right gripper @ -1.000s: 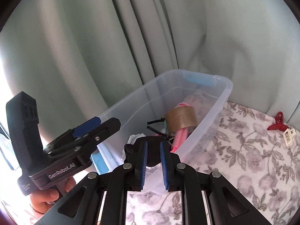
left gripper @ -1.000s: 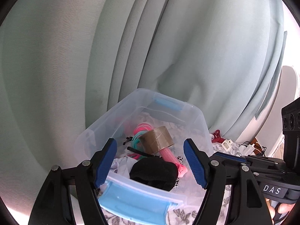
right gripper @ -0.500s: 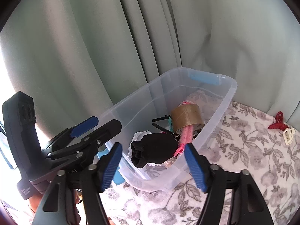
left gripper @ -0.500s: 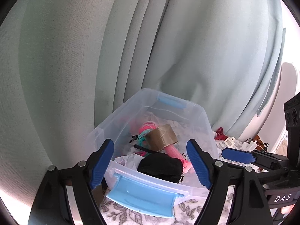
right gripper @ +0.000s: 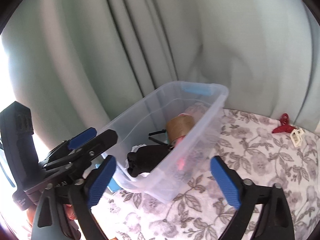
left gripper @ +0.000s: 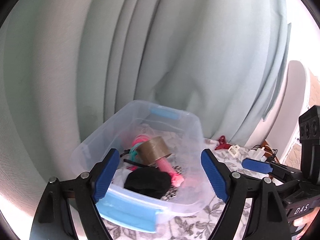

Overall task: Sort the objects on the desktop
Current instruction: 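Move both open tools from the bin toward the red and cream claw clips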

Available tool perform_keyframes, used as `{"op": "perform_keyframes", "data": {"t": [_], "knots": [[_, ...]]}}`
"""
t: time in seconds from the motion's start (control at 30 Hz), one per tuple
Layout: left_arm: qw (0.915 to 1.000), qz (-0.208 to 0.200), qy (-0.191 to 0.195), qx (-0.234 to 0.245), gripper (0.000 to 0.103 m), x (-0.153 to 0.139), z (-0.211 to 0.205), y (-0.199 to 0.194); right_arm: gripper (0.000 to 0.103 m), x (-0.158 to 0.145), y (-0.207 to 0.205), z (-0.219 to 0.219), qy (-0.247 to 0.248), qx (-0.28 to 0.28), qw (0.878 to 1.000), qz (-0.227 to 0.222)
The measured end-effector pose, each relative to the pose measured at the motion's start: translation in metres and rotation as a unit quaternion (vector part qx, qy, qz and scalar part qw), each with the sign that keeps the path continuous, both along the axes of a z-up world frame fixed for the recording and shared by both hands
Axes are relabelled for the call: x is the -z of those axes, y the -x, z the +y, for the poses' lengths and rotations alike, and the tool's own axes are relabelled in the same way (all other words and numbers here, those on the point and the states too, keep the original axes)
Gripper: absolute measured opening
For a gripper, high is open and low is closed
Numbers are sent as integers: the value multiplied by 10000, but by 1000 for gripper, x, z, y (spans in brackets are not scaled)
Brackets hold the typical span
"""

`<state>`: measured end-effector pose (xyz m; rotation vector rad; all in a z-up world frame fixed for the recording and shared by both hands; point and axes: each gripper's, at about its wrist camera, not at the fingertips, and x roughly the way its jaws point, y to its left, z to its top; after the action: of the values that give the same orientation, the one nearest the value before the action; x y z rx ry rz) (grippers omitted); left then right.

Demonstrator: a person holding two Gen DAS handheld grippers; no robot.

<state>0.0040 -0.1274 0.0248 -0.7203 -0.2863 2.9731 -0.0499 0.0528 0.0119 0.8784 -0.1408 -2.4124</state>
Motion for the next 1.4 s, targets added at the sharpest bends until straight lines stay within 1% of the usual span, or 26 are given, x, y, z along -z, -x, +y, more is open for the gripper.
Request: {"op": "perform_keyframes", "data": {"t": [0.13, 0.23, 0.33, 0.43, 0.53, 0.63, 0.73, 0.8, 0.93, 1.1, 1.17, 1.23, 1.33, 1.4], "knots": [[9997, 122, 118, 171, 84, -8, 22, 2, 103, -5, -3, 31, 311, 210, 9992, 106], [9991, 202, 121, 356, 84, -15, 42, 6, 103, -9, -7, 63, 544, 482, 9971, 240], [9977, 290, 81, 599, 85, -20, 63, 11, 103, -9, -11, 101, 724, 926, 9923, 383], [9956, 311, 120, 872, 85, -22, 91, 18, 103, -4, -11, 137, 687, 1395, 9870, 417], [9921, 217, 202, 1218, 85, -18, 122, 29, 103, 7, -7, 174, 626, 1874, 9800, 239], [9875, -66, 310, 1544, 85, -6, 156, 51, 103, 23, 2, 205, 658, 2280, 9714, -82], [9835, -381, 382, 1729, 85, 13, 182, 71, 103, 38, 10, 230, 631, 2501, 9655, -346], [9808, -605, 461, 1794, 85, 26, 196, 86, 103, 43, 16, 239, 590, 2527, 9650, -374], [9780, -784, 573, 1845, 85, 46, 213, 110, 103, 53, 30, 254, 489, 2550, 9649, -388], [9781, -923, 721, 1719, 85, 67, 224, 146, 103, 60, 52, 260, 351, 2497, 9673, -264], [9789, -940, 745, 1652, 85, 77, 226, 162, 103, 63, 63, 263, 342, 2490, 9675, -260], [9792, -1040, 779, 1560, 85, 85, 227, 177, 103, 70, 75, 266, 328, 2507, 9670, -310], [9794, -1148, 726, 1494, 85, 98, 228, 197, 103, 77, 88, 267, 363, 2433, 9689, -273], [9792, -1176, 717, 1489, 85, 107, 231, 208, 103, 82, 99, 264, 225, 2358, 9712, -242]]}}
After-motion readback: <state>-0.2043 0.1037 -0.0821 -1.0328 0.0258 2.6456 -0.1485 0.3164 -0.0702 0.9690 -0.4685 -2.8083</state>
